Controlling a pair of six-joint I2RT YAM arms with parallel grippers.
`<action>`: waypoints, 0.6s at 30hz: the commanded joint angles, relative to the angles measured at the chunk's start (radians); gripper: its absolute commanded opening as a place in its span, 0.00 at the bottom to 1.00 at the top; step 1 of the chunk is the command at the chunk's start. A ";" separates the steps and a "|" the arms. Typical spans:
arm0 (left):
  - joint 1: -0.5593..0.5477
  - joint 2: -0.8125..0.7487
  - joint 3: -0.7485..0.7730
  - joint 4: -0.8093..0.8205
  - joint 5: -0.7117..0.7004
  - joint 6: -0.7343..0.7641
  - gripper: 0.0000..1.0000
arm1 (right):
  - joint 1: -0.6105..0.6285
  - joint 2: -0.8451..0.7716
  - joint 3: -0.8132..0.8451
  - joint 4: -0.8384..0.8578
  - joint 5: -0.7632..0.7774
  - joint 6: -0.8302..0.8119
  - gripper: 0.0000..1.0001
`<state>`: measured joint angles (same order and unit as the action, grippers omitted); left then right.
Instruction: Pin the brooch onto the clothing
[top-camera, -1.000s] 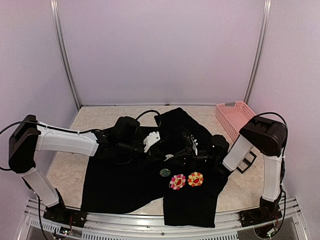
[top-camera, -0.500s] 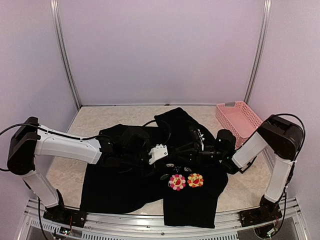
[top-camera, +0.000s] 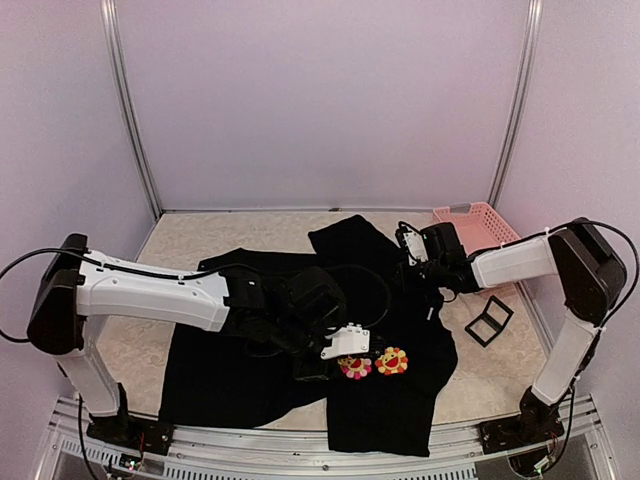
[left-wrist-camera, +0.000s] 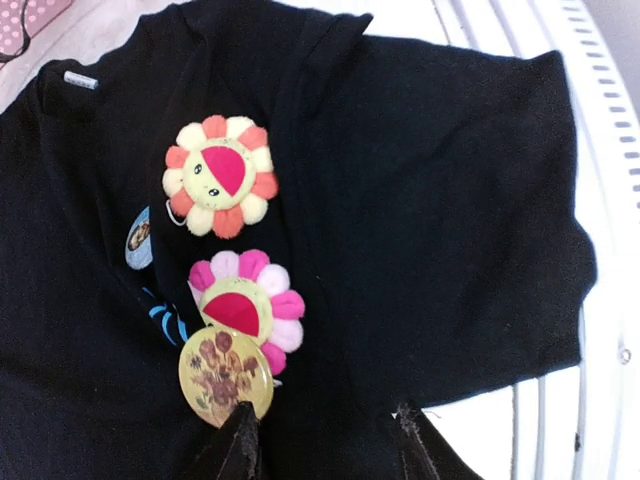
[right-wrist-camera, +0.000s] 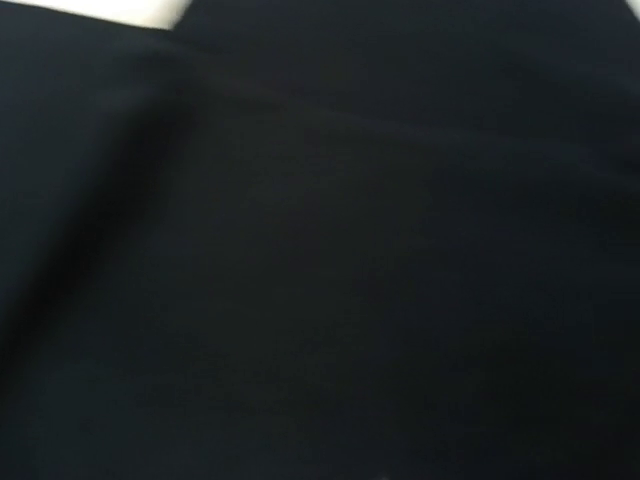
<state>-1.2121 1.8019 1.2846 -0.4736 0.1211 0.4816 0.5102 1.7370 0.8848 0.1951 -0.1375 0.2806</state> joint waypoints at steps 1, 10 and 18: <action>0.100 -0.166 -0.094 0.001 0.083 -0.118 0.45 | -0.028 0.119 0.130 -0.291 0.166 -0.056 0.16; 0.679 0.021 -0.258 0.363 -0.050 -0.784 0.26 | -0.067 0.284 0.297 -0.412 0.210 -0.087 0.07; 0.883 0.257 -0.108 0.423 -0.218 -0.860 0.27 | -0.167 0.510 0.623 -0.505 0.258 -0.174 0.05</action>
<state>-0.3981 1.9522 1.1126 -0.0731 -0.0048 -0.2901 0.4137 2.1178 1.3853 -0.1837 0.0582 0.1688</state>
